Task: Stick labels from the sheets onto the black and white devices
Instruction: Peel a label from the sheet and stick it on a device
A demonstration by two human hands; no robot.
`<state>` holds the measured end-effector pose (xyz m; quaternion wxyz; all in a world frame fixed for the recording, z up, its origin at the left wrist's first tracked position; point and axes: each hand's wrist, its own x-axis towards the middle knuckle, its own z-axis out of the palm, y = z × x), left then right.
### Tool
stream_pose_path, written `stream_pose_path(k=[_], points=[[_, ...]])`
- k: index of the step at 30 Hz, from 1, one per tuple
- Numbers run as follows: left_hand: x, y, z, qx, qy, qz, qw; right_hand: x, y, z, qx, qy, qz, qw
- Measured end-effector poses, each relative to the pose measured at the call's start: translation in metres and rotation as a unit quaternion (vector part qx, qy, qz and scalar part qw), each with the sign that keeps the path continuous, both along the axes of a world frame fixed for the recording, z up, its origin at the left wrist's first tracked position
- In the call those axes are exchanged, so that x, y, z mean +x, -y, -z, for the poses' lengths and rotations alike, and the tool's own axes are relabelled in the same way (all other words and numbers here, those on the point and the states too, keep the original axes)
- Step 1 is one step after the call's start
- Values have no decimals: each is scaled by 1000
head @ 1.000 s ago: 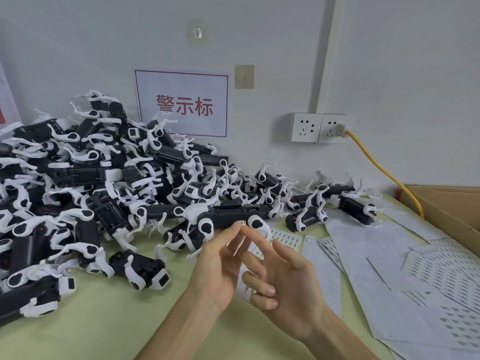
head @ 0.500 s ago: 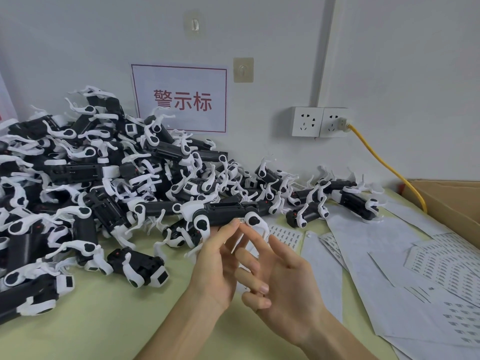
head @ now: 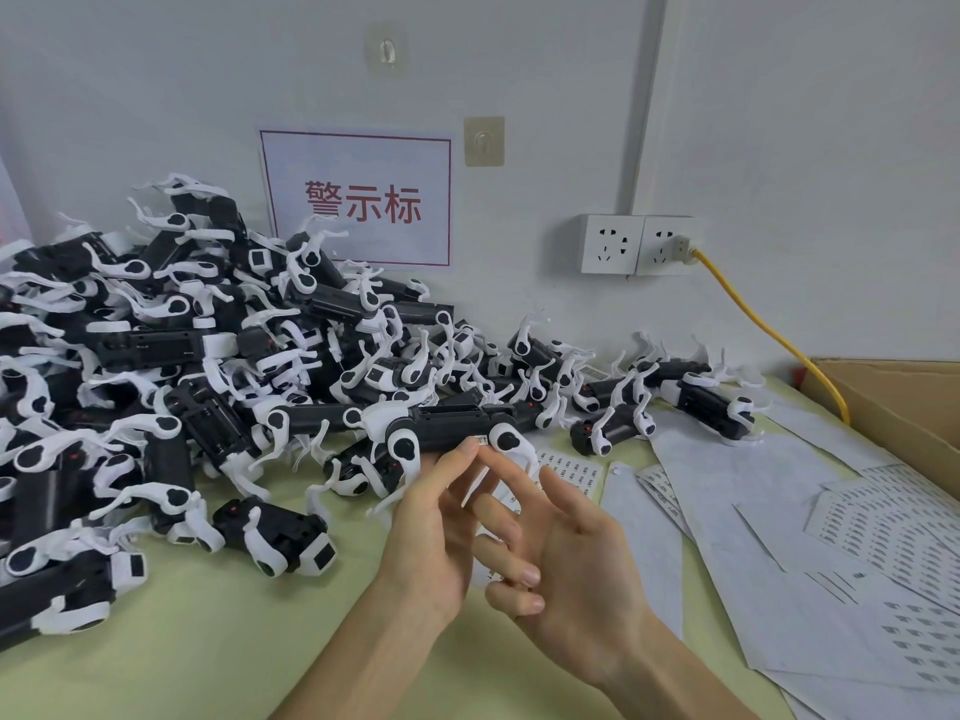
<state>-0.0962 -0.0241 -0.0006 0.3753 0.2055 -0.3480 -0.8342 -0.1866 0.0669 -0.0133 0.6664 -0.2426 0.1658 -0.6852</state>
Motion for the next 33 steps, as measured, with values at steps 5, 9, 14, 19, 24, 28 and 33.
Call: stream_pose_path(k=[5, 9, 14, 19, 24, 28, 33], points=[[0, 0, 0, 6, 3, -10, 1000, 0, -1, -1, -12, -9, -14, 1000], [1, 0, 2, 4, 16, -15, 1000, 0, -1, -2, -19, -18, -20, 999], [0, -2, 2, -1, 31, -47, 998, 2, -1, -1, -8, -23, -12, 1000], [-1, -5, 3, 6, 48, -94, 994, 3, -1, -1, 1, -12, -14, 1000], [-3, -6, 3, 10, 64, -112, 992, 5, -2, -2, -7, 23, -33, 999], [-3, -4, 0, 10, 46, -151, 987, 7, -4, -5, -16, 2, -37, 999], [-1, -2, -7, -28, 7, -192, 981, 10, -6, -10, -46, -48, -58, 996]])
